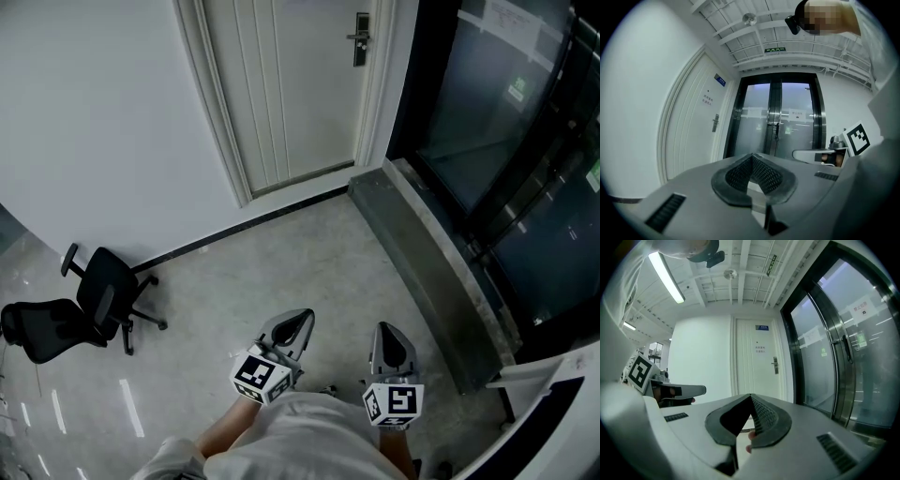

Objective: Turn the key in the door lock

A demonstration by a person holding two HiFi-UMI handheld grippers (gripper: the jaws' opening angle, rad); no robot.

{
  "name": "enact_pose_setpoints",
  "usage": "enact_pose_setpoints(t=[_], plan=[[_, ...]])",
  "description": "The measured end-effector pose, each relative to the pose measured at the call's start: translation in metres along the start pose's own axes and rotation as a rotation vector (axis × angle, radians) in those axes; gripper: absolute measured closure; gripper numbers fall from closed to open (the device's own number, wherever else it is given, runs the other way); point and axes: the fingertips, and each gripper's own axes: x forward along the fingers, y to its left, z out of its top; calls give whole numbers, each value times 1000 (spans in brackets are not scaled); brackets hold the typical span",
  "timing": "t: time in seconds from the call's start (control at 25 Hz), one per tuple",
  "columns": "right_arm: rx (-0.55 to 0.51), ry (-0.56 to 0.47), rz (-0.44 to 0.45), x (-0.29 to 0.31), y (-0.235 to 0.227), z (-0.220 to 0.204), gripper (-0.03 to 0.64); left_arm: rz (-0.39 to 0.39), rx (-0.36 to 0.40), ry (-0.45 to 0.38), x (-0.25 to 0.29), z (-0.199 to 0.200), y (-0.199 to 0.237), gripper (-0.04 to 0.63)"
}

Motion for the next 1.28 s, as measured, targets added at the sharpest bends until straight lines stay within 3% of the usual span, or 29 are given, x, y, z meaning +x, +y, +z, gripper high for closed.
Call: enact_pose_setpoints(t=[0.32, 0.44, 0.6, 0.88, 1.04, 1.28], plan=[[-28, 5, 30, -9, -43, -8, 617, 57, 34, -10, 26, -3, -15, 592], [4, -4, 31, -2, -54, -8, 617, 20, -19, -12, 39, -5, -17, 592], [16, 18, 38, 24, -65, -10, 617, -30, -10, 15, 64, -8, -13, 592], [12, 52, 35, 92, -83, -7, 617, -10, -6, 1, 122, 0, 35, 592], [1, 87, -6, 137, -101, -3, 617, -44, -30, -16, 166, 14, 63, 592], [12, 71, -38, 210, -114, 15, 618, -93, -4, -23, 220, 36, 110, 592]])
